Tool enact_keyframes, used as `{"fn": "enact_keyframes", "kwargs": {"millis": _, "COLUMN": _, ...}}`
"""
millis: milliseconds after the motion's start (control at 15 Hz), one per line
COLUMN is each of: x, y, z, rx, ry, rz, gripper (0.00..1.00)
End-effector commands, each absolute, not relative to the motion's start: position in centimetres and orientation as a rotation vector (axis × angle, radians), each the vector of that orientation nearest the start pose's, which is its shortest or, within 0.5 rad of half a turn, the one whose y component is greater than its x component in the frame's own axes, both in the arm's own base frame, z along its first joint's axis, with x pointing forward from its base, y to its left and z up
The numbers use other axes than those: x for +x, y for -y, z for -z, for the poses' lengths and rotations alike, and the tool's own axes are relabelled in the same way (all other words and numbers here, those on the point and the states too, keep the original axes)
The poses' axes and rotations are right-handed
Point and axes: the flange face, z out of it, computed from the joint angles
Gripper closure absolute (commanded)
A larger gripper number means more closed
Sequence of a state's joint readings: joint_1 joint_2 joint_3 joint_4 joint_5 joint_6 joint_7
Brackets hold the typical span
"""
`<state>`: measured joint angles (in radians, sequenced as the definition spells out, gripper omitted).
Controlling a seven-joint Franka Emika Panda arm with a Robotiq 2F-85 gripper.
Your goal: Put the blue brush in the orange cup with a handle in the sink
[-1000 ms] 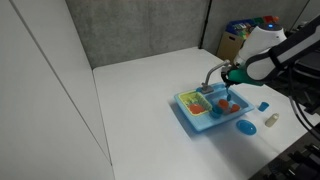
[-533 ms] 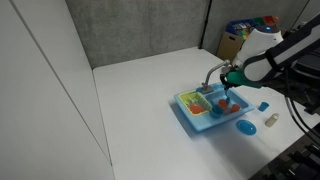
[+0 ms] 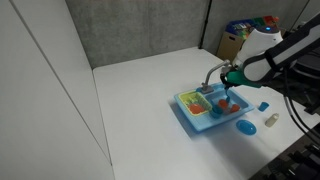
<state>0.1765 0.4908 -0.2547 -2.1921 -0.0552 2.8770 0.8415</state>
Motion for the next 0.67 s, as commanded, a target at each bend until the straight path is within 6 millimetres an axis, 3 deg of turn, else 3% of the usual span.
{"fn": "enact_keyframes", "kwargs": {"millis": 0, "x": 58.3, "y": 4.3, "z": -18.8, "rx": -2.89, "ry": -1.28, "rz": 0.435, "gripper": 0.98}}
{"fn": "enact_keyframes", "kwargs": {"millis": 600, "x": 58.2, "y": 3.8, "z": -17.7, "rx": -2.867, "ry": -1.246, "rz": 0.505, "gripper": 0.97}}
